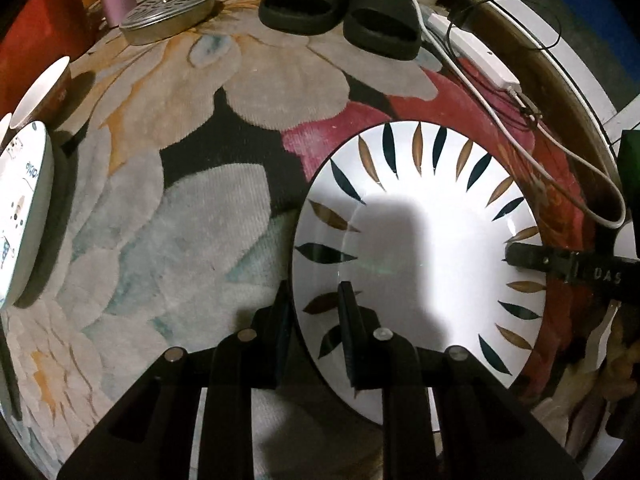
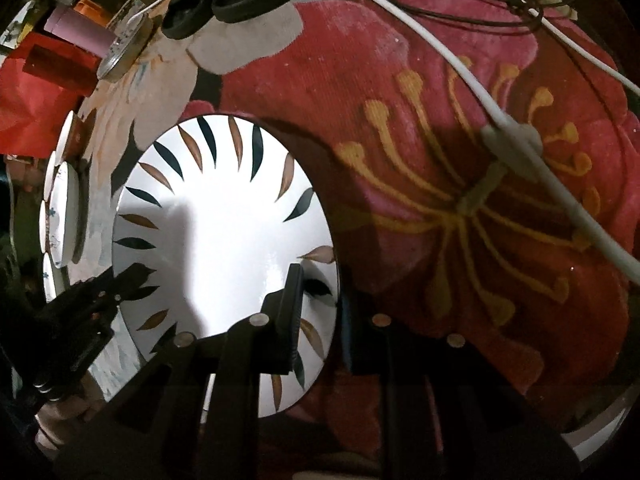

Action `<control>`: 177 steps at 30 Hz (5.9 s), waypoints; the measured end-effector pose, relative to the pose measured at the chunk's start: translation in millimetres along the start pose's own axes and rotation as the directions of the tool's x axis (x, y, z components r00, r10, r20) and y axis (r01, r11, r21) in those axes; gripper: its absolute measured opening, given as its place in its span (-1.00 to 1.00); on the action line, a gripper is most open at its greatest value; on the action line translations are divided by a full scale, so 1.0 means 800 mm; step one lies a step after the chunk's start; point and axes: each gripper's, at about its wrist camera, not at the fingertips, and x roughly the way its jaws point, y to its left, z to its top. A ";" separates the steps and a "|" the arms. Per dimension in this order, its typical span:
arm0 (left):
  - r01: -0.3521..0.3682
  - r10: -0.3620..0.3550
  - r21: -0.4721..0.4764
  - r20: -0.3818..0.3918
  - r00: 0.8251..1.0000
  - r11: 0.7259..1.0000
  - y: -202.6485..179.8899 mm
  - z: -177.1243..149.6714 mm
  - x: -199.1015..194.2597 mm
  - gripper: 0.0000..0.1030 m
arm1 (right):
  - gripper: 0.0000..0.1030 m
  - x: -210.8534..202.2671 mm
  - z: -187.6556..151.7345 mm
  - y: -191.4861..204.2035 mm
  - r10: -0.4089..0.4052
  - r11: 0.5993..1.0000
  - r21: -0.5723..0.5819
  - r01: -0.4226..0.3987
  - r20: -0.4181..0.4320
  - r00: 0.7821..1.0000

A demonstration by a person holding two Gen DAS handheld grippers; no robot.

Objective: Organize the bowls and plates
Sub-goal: 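Carry the leaf-pattern plate with both grippers toward the white power strip, then lower the leaf-pattern plate onto the red flower and open both grippers, then withdraw both grippers from the leaf plate toward the bear plates, then close both grippers on the rim of a white lovable bear plate, then carry the bear plate with both grippers over the leaf-pattern plate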

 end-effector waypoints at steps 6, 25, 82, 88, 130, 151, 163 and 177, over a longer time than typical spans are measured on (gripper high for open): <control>-0.029 0.029 0.019 0.015 0.999 0.999 -0.001 0.003 -0.006 -0.59 | -0.60 0.000 0.001 0.009 -0.045 0.999 -0.025 0.045 0.010 0.999; -0.043 0.043 -0.003 0.023 0.999 0.999 0.030 -0.002 -0.037 0.87 | 0.19 -0.010 0.016 0.071 -0.255 0.948 -0.164 0.273 0.126 0.959; -0.247 0.272 -0.253 0.067 0.960 0.935 0.241 -0.095 -0.142 0.99 | 1.00 0.033 -0.043 0.319 -0.118 0.880 -0.450 0.151 0.101 0.988; -0.292 0.317 -0.242 0.070 0.946 0.925 0.270 -0.109 -0.185 0.99 | 1.00 0.031 -0.051 0.341 -0.125 0.864 -0.487 0.129 0.042 0.991; -0.238 0.292 -0.504 0.031 0.956 0.831 0.581 -0.203 -0.195 0.39 | -0.23 0.180 -0.111 0.650 0.021 0.887 -0.461 -0.038 -0.041 0.999; -0.184 0.204 -0.420 0.005 0.979 0.889 0.563 -0.210 -0.179 -0.63 | -0.68 0.192 -0.112 0.631 0.022 0.865 -0.496 -0.079 -0.120 0.993; -0.154 0.183 -0.360 0.046 0.982 0.920 0.507 -0.195 -0.196 -0.63 | -0.71 0.141 -0.110 0.612 -0.026 0.831 -0.555 -0.034 -0.099 0.995; -0.111 0.149 -0.289 0.115 0.982 0.951 0.436 -0.139 -0.218 -0.63 | -0.73 0.062 -0.093 0.534 -0.053 0.857 -0.516 0.014 -0.062 0.997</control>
